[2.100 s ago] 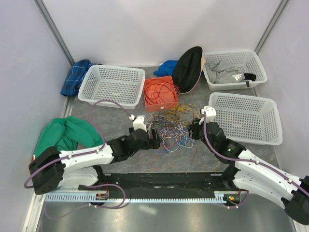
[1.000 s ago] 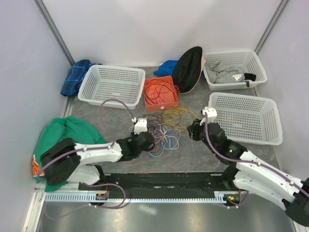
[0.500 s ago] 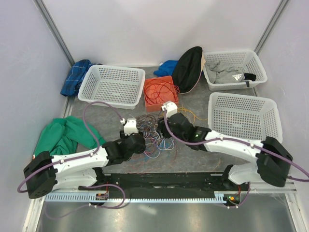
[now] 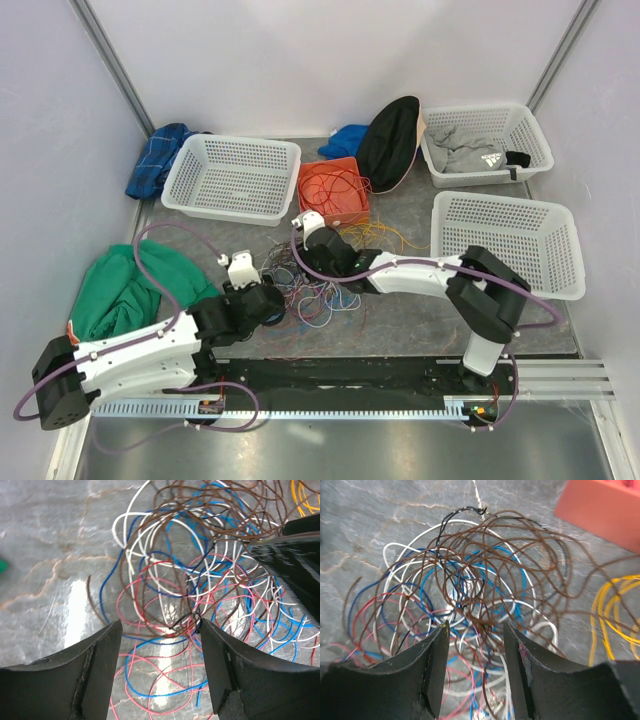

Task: Untangle the cables

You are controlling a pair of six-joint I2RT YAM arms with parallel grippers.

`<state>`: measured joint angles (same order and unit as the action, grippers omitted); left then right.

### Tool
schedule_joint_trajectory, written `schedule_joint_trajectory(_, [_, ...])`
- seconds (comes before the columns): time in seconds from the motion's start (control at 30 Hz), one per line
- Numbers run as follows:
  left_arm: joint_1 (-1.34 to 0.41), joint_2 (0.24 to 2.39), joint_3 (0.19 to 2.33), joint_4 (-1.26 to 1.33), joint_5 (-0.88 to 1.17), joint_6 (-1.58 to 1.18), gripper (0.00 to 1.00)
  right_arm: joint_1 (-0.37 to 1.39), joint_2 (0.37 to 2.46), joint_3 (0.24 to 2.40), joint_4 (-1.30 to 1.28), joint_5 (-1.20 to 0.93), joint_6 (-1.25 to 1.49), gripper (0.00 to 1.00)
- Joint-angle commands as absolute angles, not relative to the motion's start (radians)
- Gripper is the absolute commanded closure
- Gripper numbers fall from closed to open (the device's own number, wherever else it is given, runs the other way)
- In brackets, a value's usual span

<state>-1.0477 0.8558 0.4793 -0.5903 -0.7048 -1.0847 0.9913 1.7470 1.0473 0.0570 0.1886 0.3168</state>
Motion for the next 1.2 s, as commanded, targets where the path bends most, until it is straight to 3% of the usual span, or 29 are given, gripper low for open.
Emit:
schedule_joint_trajectory(0.0, [-1.049,0.815,0.45,-0.666,-0.732,-1.233,0.29,0.996,1.827,1.13,0.077,0.184,0.295,0.45])
schedule_joint_trajectory(0.2, [-1.049,0.781,0.436,-0.669,-0.73,-1.238,0.29,0.996,1.908,1.175,0.048,0.221,0.291,0.49])
schedule_joint_trajectory(0.3, [-1.049,0.775,0.436,-0.669,-0.73,-1.236,0.29,0.996,1.919,1.181,0.037,0.233,0.291,0.61])
schedule_joint_trajectory(0.33, [-1.051,0.773,0.436,-0.67,-0.729,-1.239,0.29,0.996,1.914,1.181,0.035,0.239,0.29,0.72])
schedule_joint_trajectory(0.43, [-1.049,0.77,0.436,-0.669,-0.726,-1.243,0.29,0.996,1.879,1.161,0.028,0.265,0.288,0.92])
schedule_joint_trajectory(0.53, [-1.049,0.755,0.437,-0.67,-0.724,-1.243,0.3,0.997,1.777,1.123,0.026,0.297,0.287,1.0])
schedule_joint_trajectory(0.83, [-1.051,0.582,0.44,-0.669,-0.784,-1.221,0.35,1.046,1.326,1.123,-0.113,0.359,0.25,1.0])
schedule_joint_trajectory(1.17, [-1.051,0.376,0.443,-0.503,-0.77,-1.017,0.36,1.055,1.062,1.101,-0.235,0.227,0.336,1.0])
